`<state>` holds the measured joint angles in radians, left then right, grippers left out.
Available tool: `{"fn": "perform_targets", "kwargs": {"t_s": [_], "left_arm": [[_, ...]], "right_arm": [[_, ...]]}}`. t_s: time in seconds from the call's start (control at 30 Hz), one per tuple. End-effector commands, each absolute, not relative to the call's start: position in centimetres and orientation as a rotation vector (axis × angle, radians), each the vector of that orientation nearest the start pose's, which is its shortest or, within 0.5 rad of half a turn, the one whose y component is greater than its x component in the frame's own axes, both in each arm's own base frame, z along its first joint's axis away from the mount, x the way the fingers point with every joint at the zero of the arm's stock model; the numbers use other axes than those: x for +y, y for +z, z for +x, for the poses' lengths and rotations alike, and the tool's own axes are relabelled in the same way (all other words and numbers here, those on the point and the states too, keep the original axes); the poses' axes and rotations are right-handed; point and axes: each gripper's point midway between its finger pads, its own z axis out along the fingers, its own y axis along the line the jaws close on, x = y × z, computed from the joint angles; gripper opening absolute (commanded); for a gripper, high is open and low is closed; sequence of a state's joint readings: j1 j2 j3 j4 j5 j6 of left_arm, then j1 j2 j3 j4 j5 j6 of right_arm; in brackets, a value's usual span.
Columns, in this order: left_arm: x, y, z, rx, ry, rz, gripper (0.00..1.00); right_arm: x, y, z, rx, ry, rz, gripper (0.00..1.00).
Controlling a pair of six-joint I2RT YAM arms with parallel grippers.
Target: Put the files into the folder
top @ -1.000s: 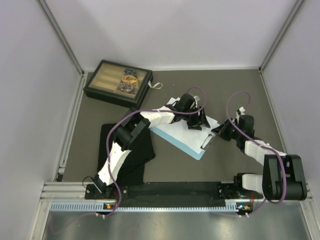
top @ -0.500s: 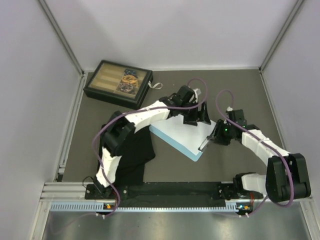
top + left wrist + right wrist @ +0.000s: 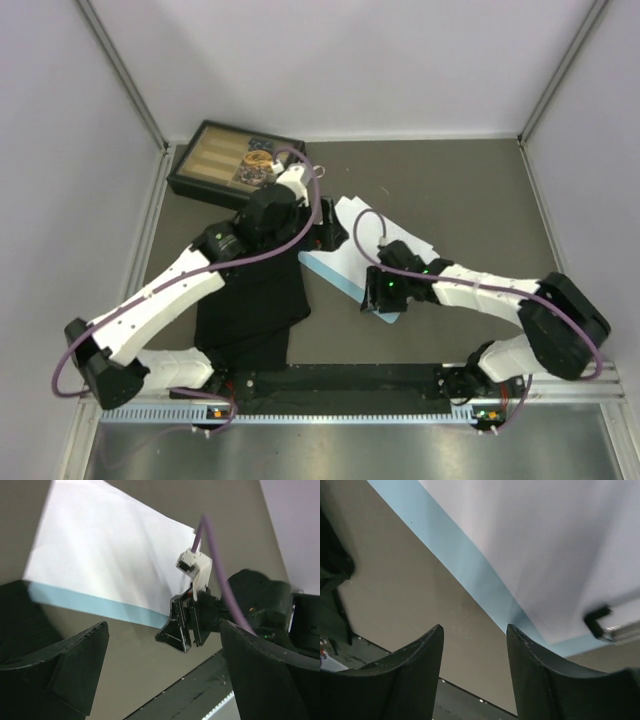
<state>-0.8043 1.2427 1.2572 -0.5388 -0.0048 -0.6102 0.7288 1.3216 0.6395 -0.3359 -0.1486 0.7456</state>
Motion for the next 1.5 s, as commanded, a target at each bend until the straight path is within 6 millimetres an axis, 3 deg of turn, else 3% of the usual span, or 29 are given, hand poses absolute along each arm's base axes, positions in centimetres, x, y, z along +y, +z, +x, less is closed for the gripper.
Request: {"fn": "perform_targets", "kwargs": {"t_s": [0.0, 0.1, 0.27, 0.43, 0.57, 0.6, 0.63, 0.67, 0.7, 0.77, 0.8, 0.9, 0.97, 1.0, 1.1, 1.13, 1.2, 1.23, 1.3, 1.33, 1.37, 1.4, 1.43, 1.47], "left_arm": [[-24.4, 28.0, 25.1, 2.150, -0.653, 0.096, 0.98], [-23.9, 28.3, 24.8, 2.147, -0.653, 0.089, 0.98], [-24.1, 27.5, 24.3, 2.179, -0.671, 0.089, 0.98], [-24.6, 26.5, 24.1, 2.204, -0.684, 0.100, 0.98], [-25.9, 25.9, 23.8, 2.232, -0.748, 0.127, 0.98], [-26.4, 25.9, 23.7, 2.238, -0.778, 0.129, 0.98], [-26.9, 25.9, 23.6, 2.240, -0.804, 0.134, 0.98], [-27.5, 25.6, 23.0, 2.257, -0.857, 0.158, 0.98], [-28.1, 25.9, 22.8, 2.254, -0.895, 0.150, 0.98], [-28.6, 25.8, 22.1, 2.273, -0.954, 0.159, 0.98], [-28.7, 26.1, 21.8, 2.275, -0.980, 0.154, 0.98], [-28.1, 26.0, 21.7, 2.258, -0.960, 0.138, 0.98], [-27.4, 25.7, 22.2, 2.247, -0.912, 0.126, 0.98], [-27.3, 25.7, 22.4, 2.245, -0.896, 0.123, 0.98], [-27.5, 27.2, 23.1, 2.210, -0.880, 0.160, 0.98], [-27.7, 29.2, 23.5, 2.166, -0.893, 0.164, 0.98], [-27.6, 31.3, 23.9, 2.113, -0.881, 0.191, 0.98], [-27.6, 34.4, 24.0, 2.043, -0.909, 0.200, 0.98], [-26.5, 37.8, 24.1, 1.944, -0.886, 0.200, 0.98], [-25.8, 40.8, 24.0, 1.866, -0.895, 0.188, 0.98], [-24.8, 43.1, 23.4, 1.795, -0.897, 0.192, 0.99], [-24.0, 45.2, 23.1, 1.727, -0.905, 0.178, 0.99], [-22.8, 47.4, 22.7, 1.659, -0.903, 0.150, 0.99], [-21.9, 48.9, 22.1, 1.603, -0.904, 0.147, 0.99]], "right_arm": [[26.9, 3.7, 19.1, 2.718, 0.663, -0.029, 0.53], [27.1, 3.0, 19.2, 2.720, 0.659, 0.005, 0.53], [21.4, 0.7, 19.6, 2.743, 0.273, 0.128, 0.53], [16.3, -0.8, 19.7, 2.752, 0.150, 0.309, 0.53], [12.4, -1.2, 23.7, 2.685, 0.162, 0.447, 0.53], [10.8, -0.2, 27.3, 2.612, 0.184, 0.544, 0.54], [10.8, 0.0, 29.1, 2.603, 0.248, 0.523, 0.54], [10.0, -0.9, 30.4, 2.633, 0.218, 0.547, 0.54], [9.1, 1.3, 33.8, 2.603, 0.217, 0.593, 0.54], [9.9, 3.8, 36.1, 2.608, 0.248, 0.509, 0.54], [10.8, 7.1, 37.6, 2.535, 0.295, 0.465, 0.55], [9.3, 11.9, 37.8, 2.438, 0.227, 0.433, 0.59], [8.6, 13.1, 36.3, 2.449, 0.187, 0.364, 0.59], [8.8, 14.9, 35.6, 2.415, 0.225, 0.336, 0.61], [8.4, 16.7, 32.7, 2.413, 0.224, 0.242, 0.67], [8.0, 19.0, 31.6, 2.352, 0.234, 0.212, 0.69], [7.9, 21.7, 29.5, 2.310, 0.265, 0.180, 0.77], [7.7, 24.6, 28.3, 2.224, 0.292, 0.143, 0.78], [7.5, 28.8, 26.5, 2.139, 0.317, 0.108, 0.81], [7.2, 30.8, 25.7, 2.087, 0.319, 0.088, 0.82], [6.8, 34.7, 24.3, 1.980, 0.339, 0.078, 0.83], [6.4, 36.6, 23.5, 1.922, 0.338, 0.081, 0.86], [6.1, 38.3, 22.7, 1.869, 0.347, 0.089, 0.95], [5.7, 41.3, 20.9, 1.771, 0.368, 0.088, 0.99]]}}
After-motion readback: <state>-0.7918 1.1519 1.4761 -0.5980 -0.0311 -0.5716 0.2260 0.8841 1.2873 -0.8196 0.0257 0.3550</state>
